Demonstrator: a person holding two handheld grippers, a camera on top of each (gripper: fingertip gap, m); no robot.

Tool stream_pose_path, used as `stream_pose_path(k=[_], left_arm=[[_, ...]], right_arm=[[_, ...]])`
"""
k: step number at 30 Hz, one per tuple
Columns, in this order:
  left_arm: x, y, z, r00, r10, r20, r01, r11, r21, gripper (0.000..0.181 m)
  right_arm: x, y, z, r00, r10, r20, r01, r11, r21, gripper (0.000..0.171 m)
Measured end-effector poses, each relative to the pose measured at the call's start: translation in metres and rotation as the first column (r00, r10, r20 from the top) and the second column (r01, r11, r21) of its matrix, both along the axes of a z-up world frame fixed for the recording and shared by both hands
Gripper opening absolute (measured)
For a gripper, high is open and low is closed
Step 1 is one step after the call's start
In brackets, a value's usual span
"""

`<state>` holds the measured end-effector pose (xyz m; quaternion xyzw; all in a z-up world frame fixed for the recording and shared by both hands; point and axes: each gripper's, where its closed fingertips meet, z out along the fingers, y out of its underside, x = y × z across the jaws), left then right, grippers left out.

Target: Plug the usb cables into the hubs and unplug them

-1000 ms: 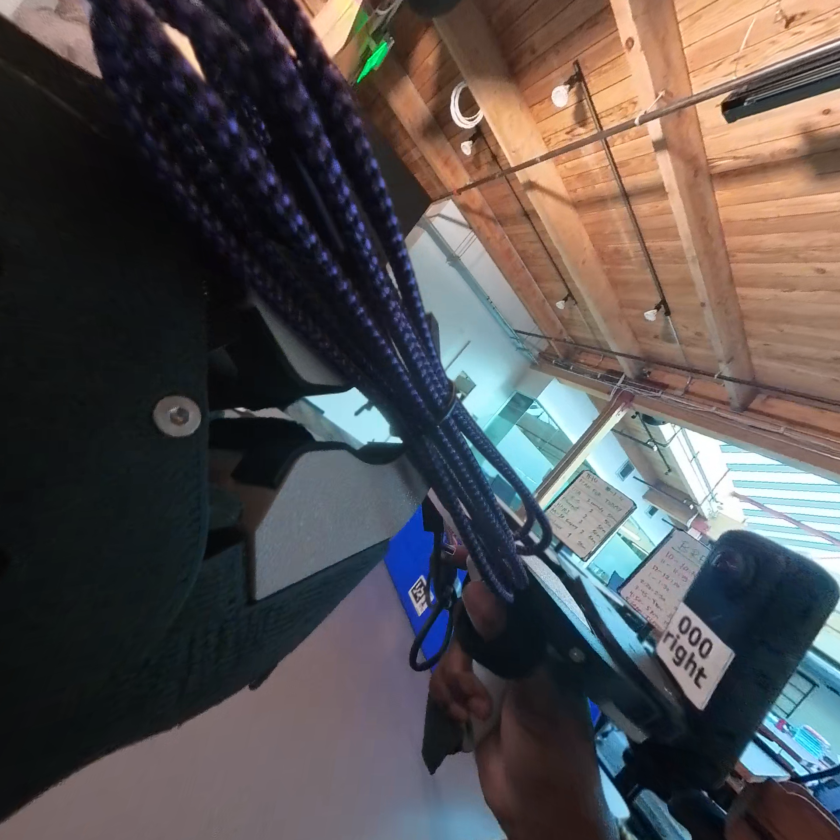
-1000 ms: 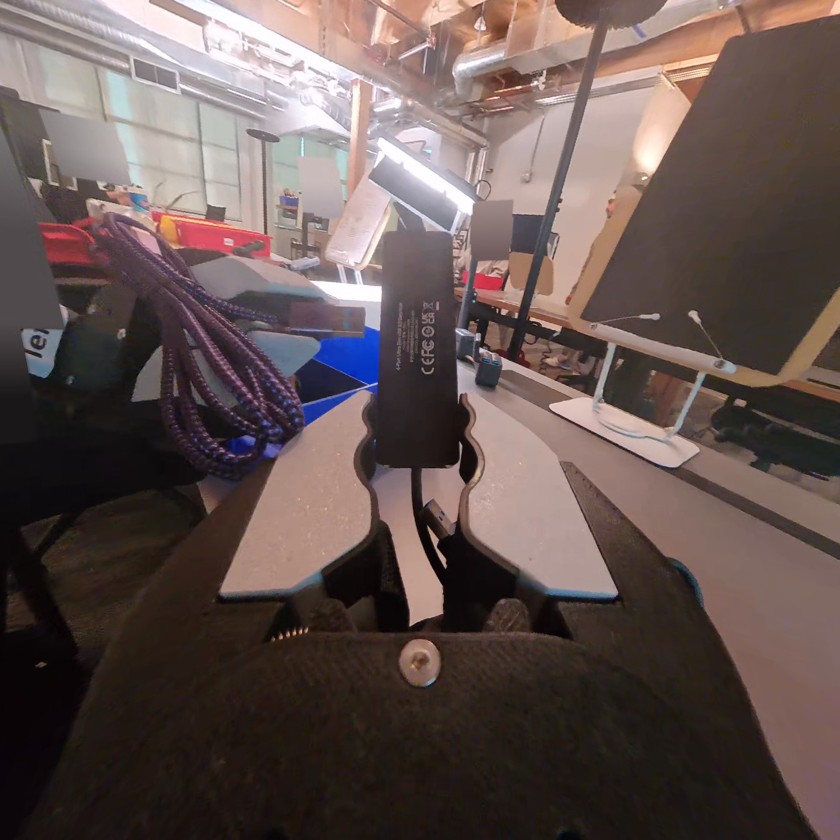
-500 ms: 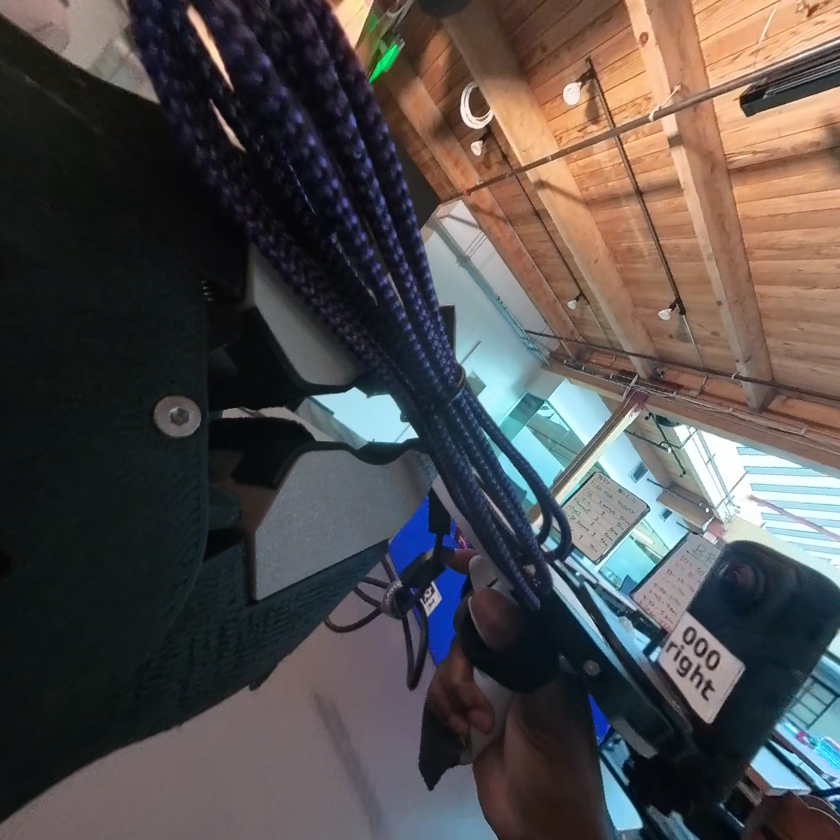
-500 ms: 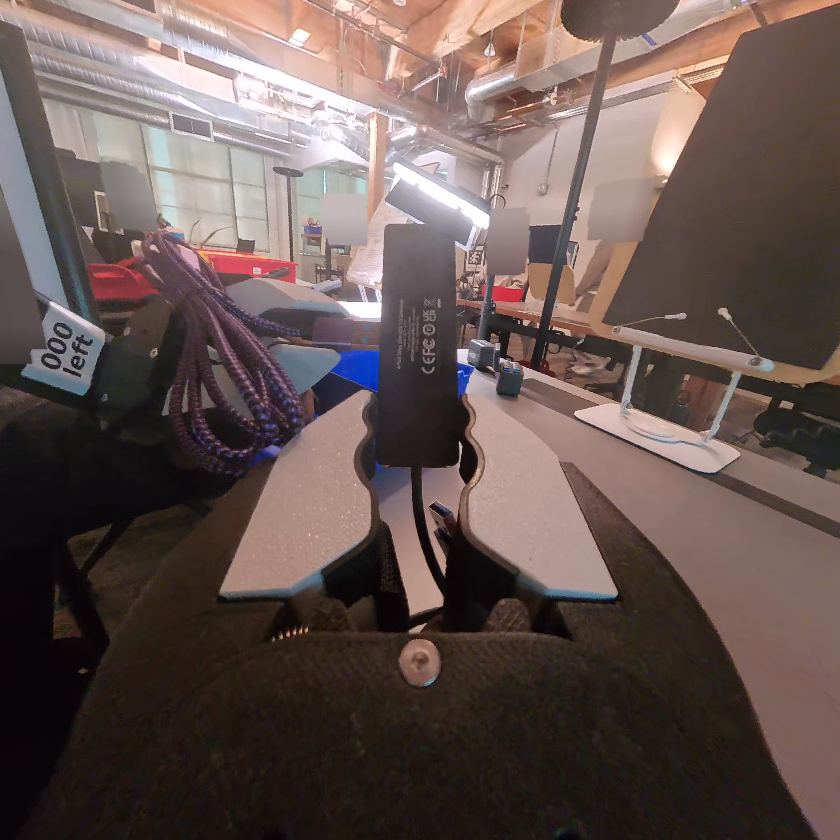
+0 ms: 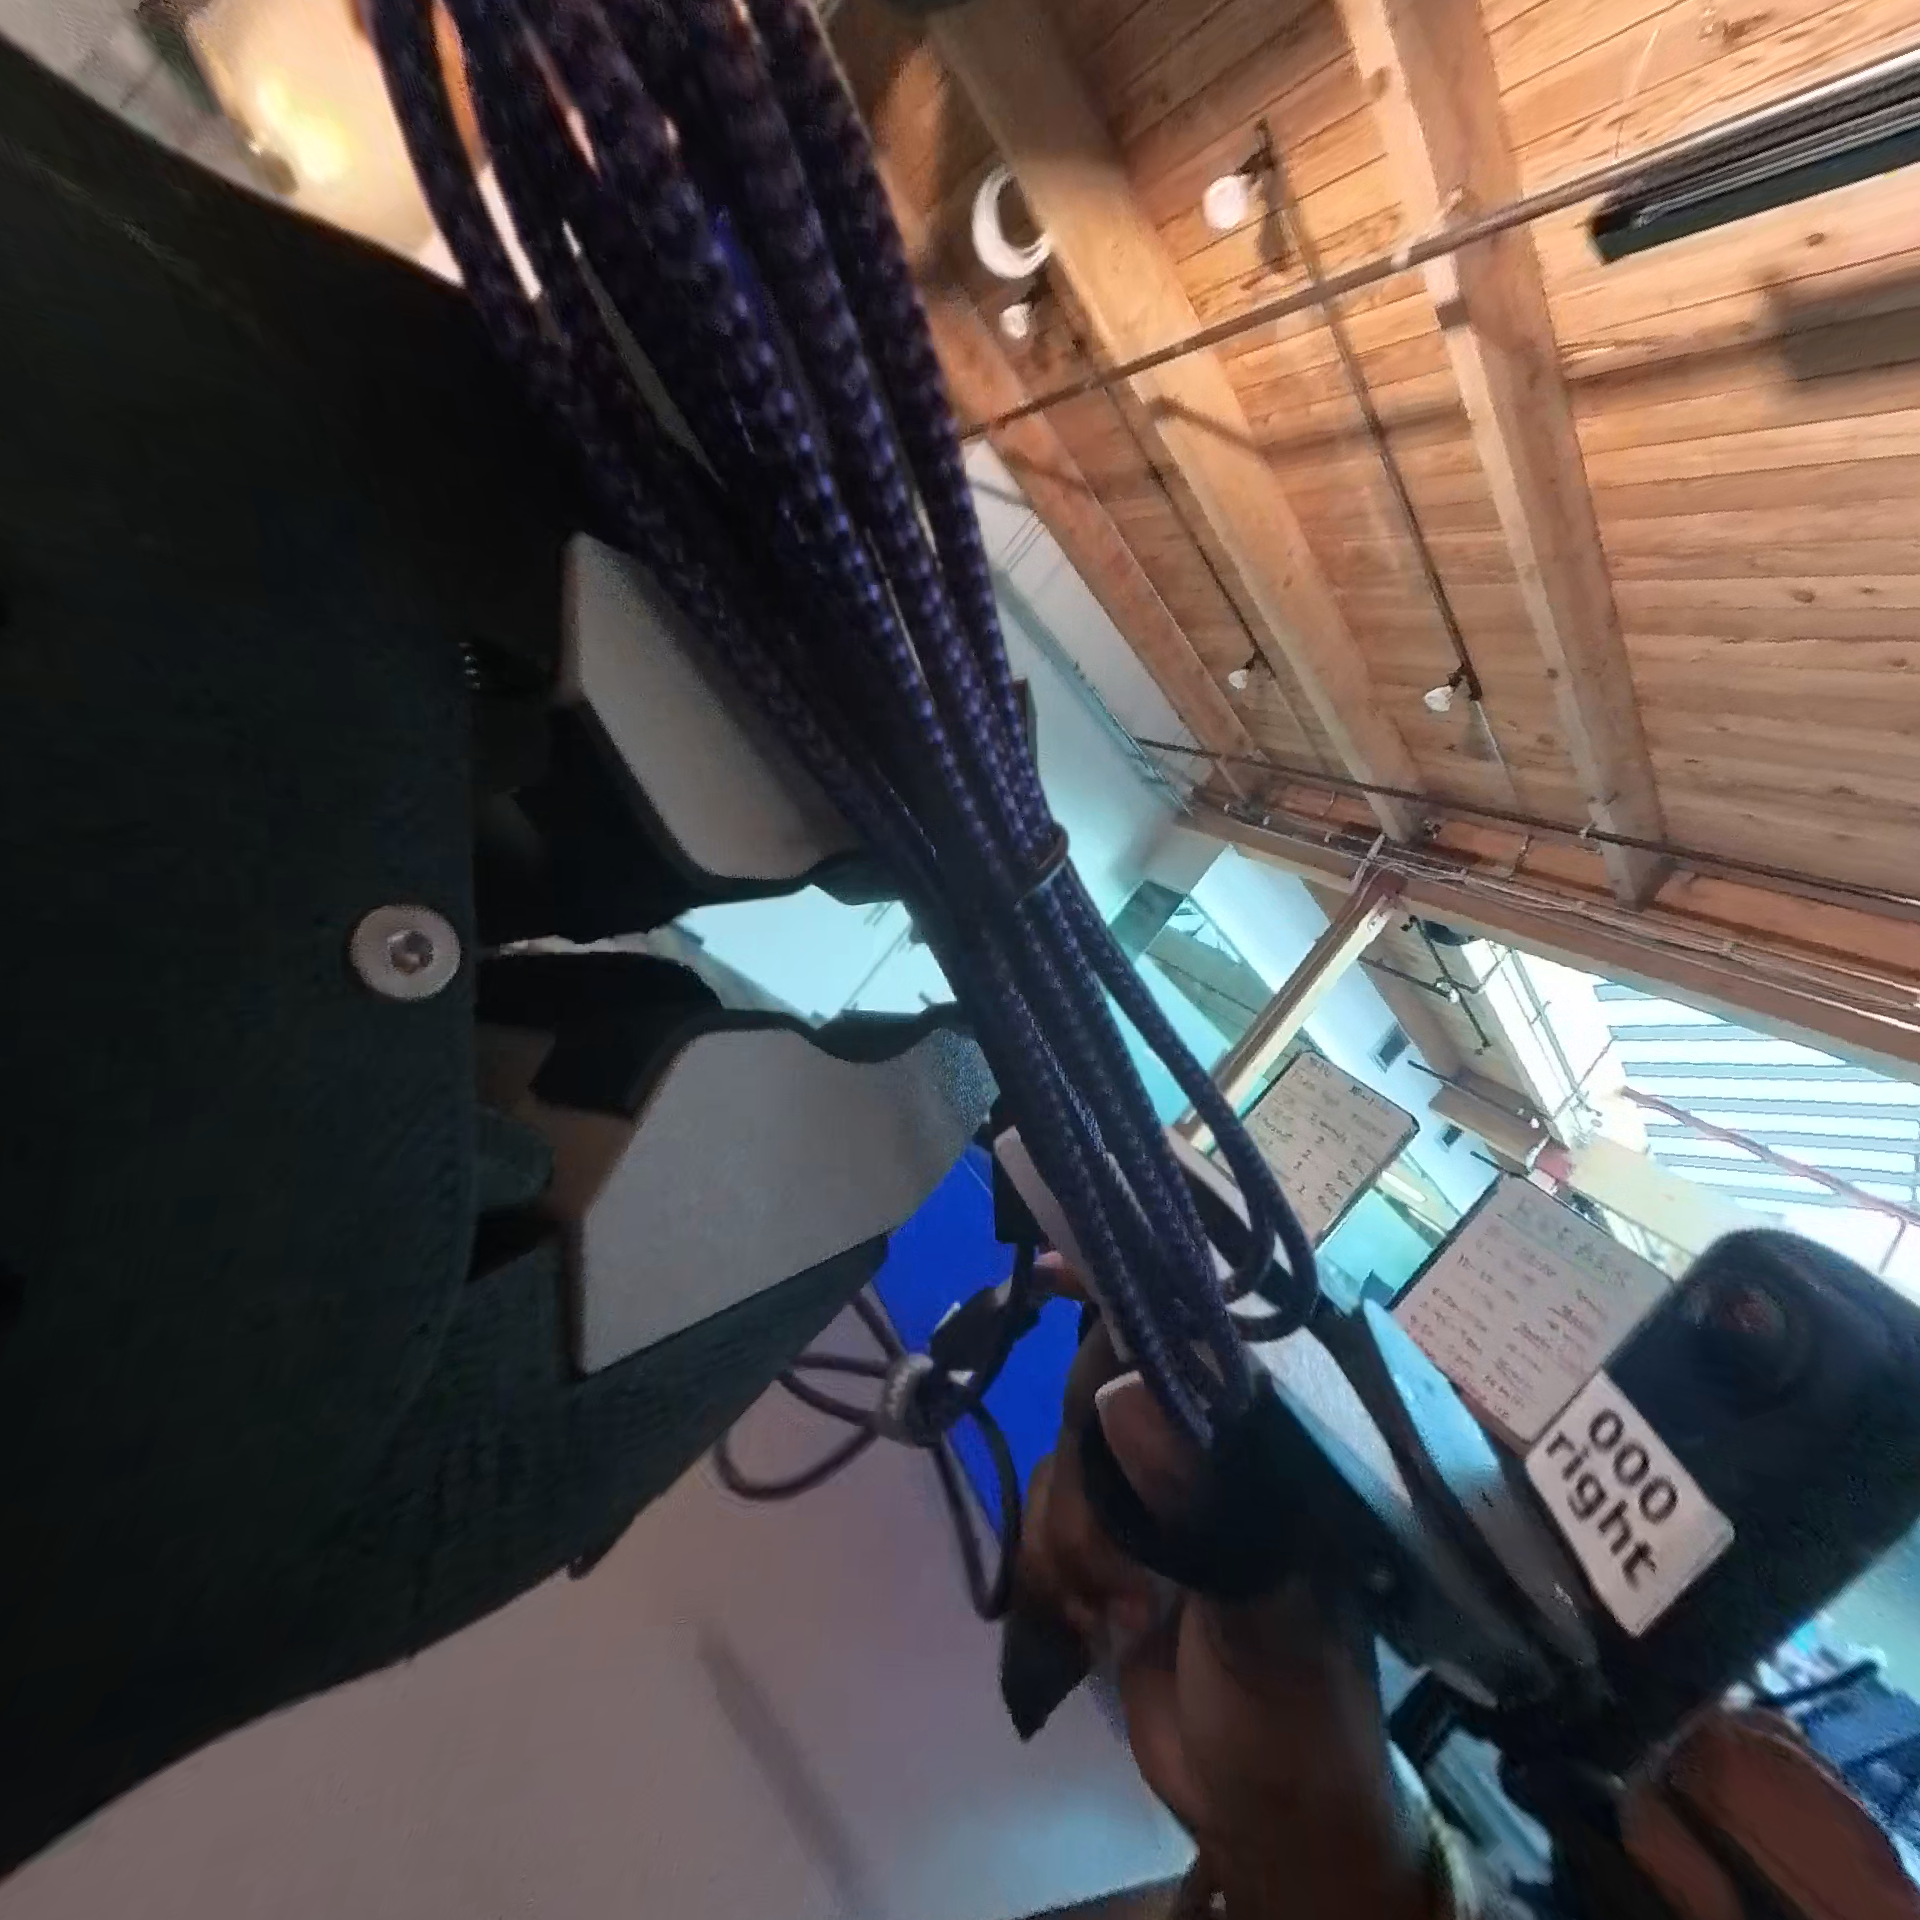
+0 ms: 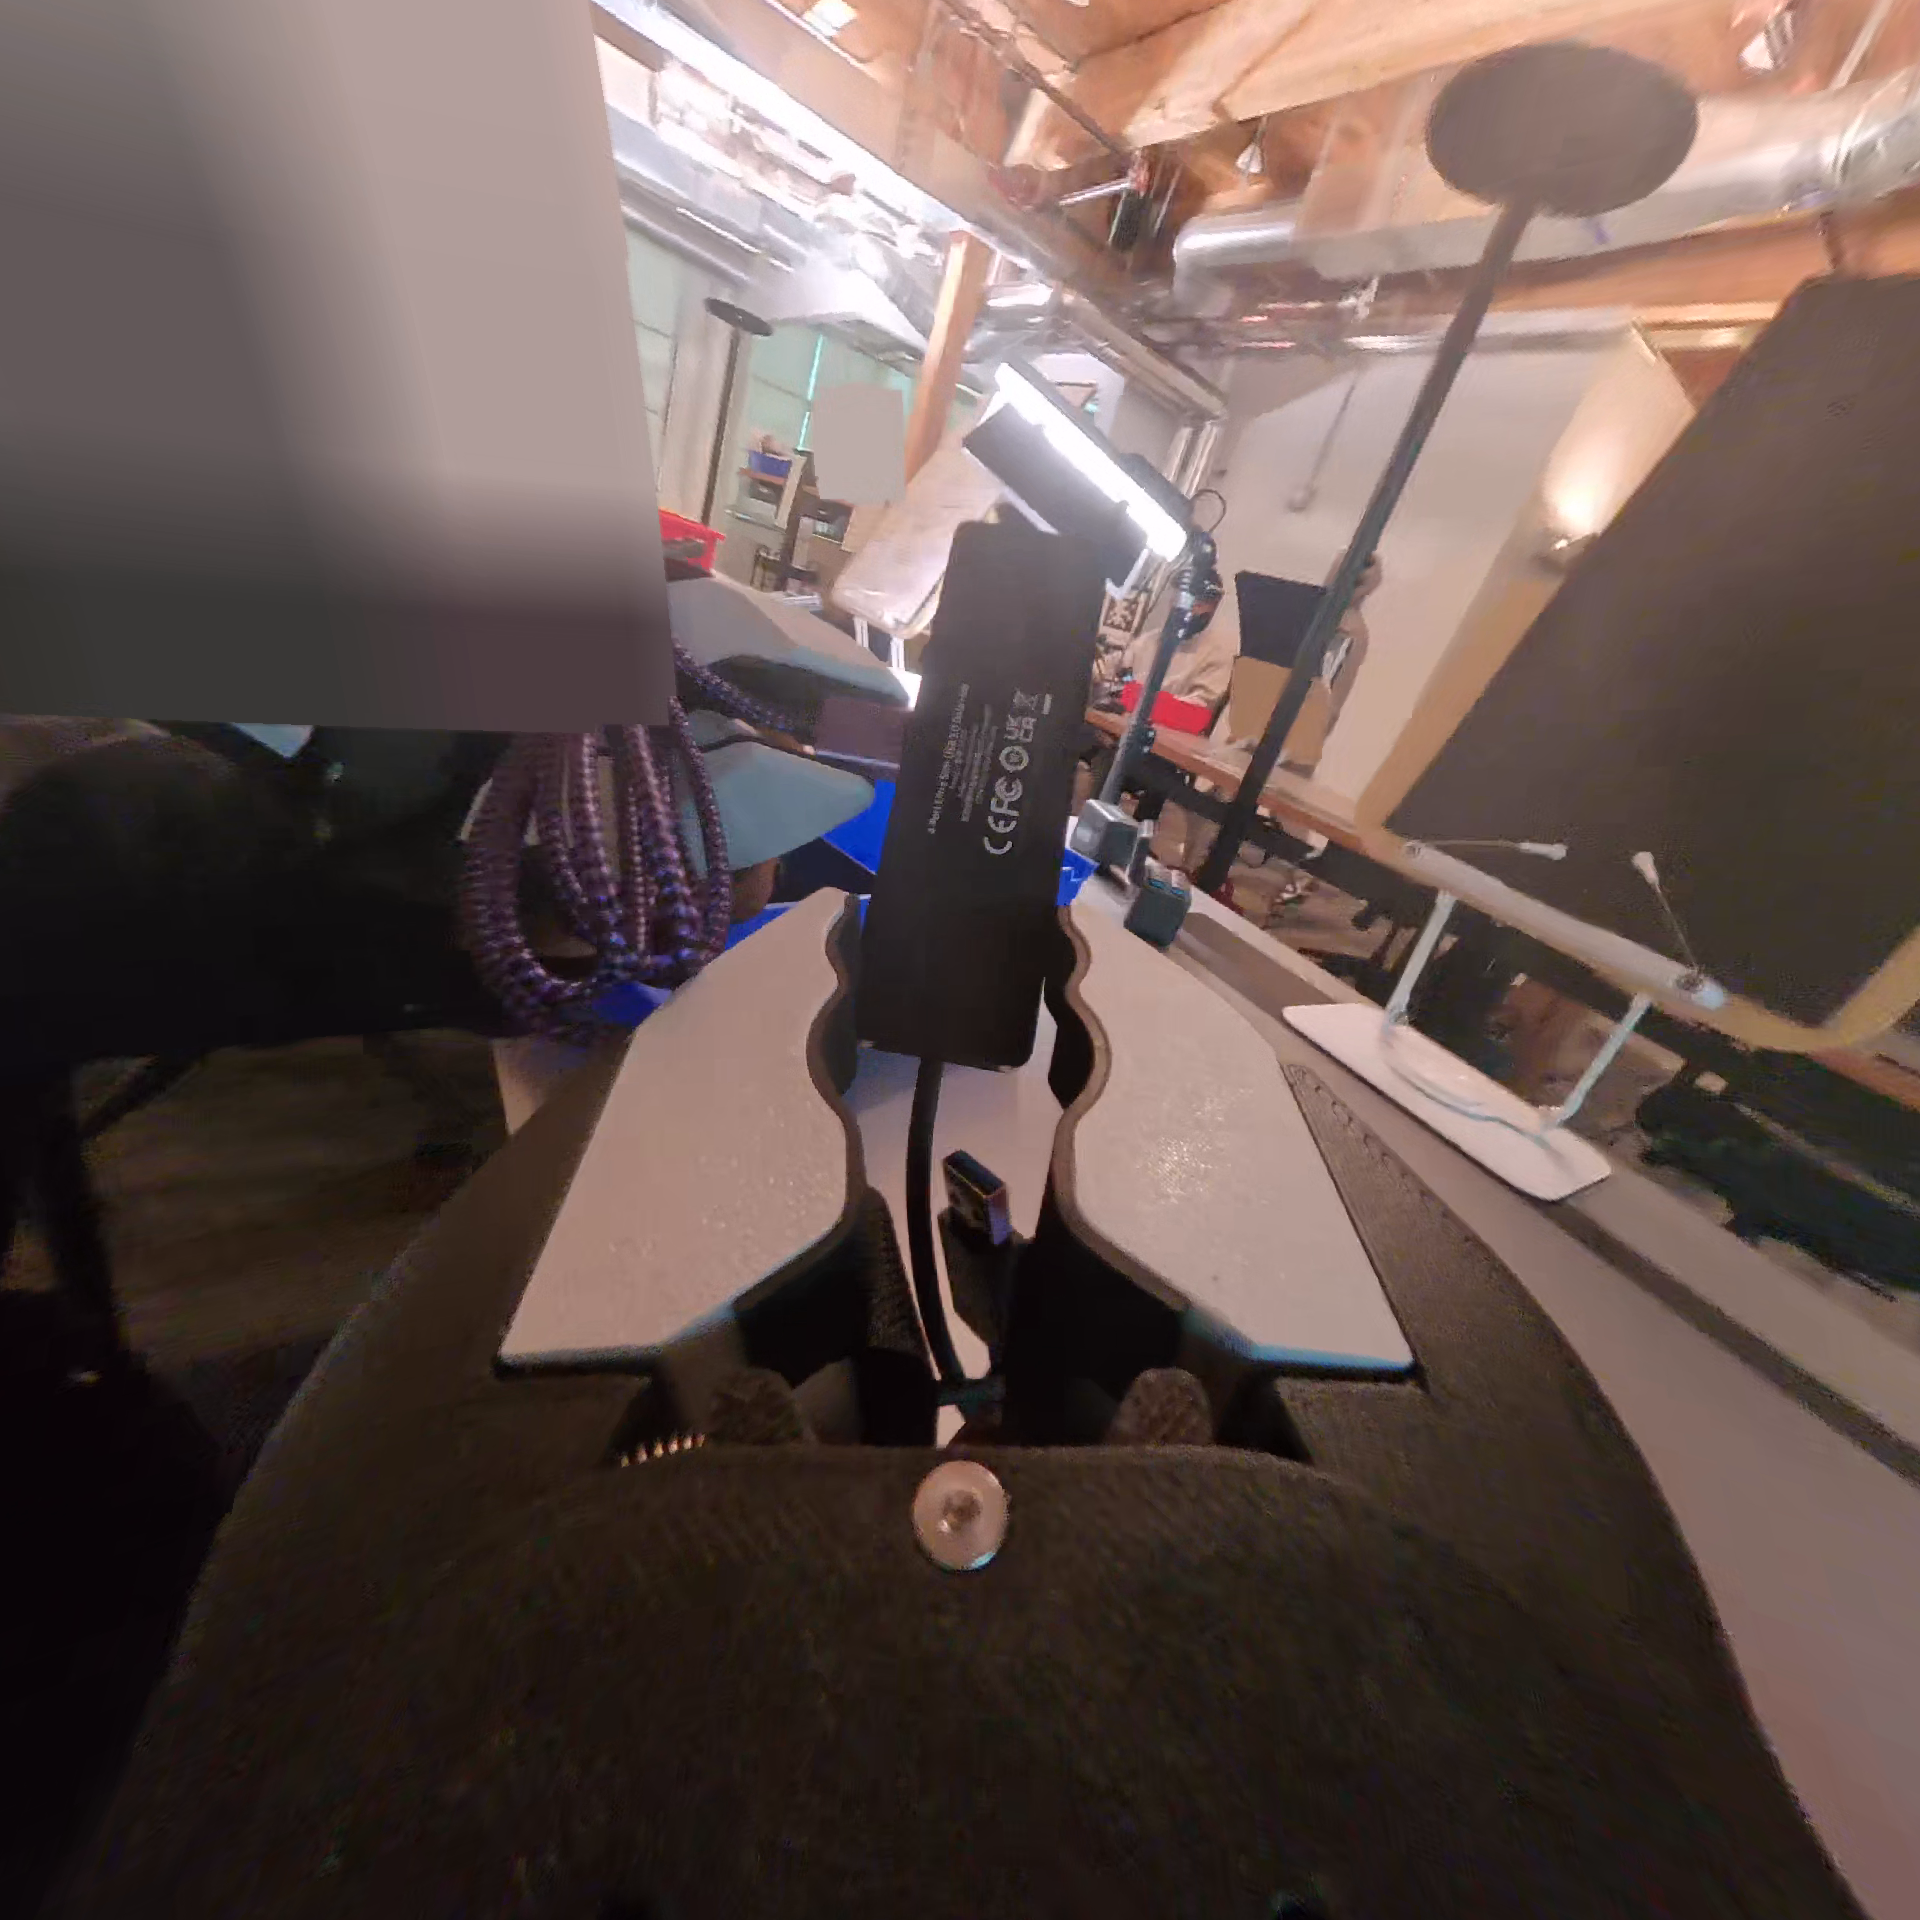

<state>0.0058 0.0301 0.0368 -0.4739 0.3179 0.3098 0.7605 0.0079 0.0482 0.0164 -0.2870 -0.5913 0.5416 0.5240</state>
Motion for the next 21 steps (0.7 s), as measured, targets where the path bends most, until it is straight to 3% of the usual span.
stream_pose_path(k=[5, 9, 12, 17, 19, 21], left_arm=[[0.003, -0.003, 0.003, 1.000, -0.007, -0.028, 0.007, 1.000, 0.010, 0.016], [-0.003, 0.004, 0.001, 1.000, 0.009, 0.005, -0.009, 1.000, -0.020, 0.022], [-0.006, 0.015, -0.016, 1.000, -0.005, 0.013, 0.007, 0.982, -0.191, 0.030], [-0.018, 0.015, -0.039, 0.999, -0.038, -0.030, 0.020, 0.888, -0.460, 0.031], [-0.032, 0.007, -0.034, 0.999, -0.016, -0.034, -0.004, 0.855, -0.519, 0.031], [-0.050, -0.004, -0.014, 0.999, 0.027, 0.026, -0.010, 0.854, -0.520, 0.030]], right_arm=[[0.003, -0.002, 0.003, 1.000, -0.011, -0.026, 0.013, 0.997, 0.070, 0.033], [-0.001, 0.005, 0.005, 0.999, -0.035, -0.014, 0.035, 0.999, 0.014, 0.033], [-0.002, 0.021, 0.012, 0.997, -0.071, -0.019, 0.069, 0.994, -0.089, 0.033], [0.002, 0.089, 0.014, 0.952, -0.304, 0.014, 0.304, 0.946, -0.113, 0.034], [0.000, 0.109, 0.005, 0.925, -0.377, 0.040, 0.379, 0.923, -0.062, 0.033], [-0.008, 0.118, -0.016, 0.908, -0.388, 0.156, 0.398, 0.917, -0.039, 0.033]])
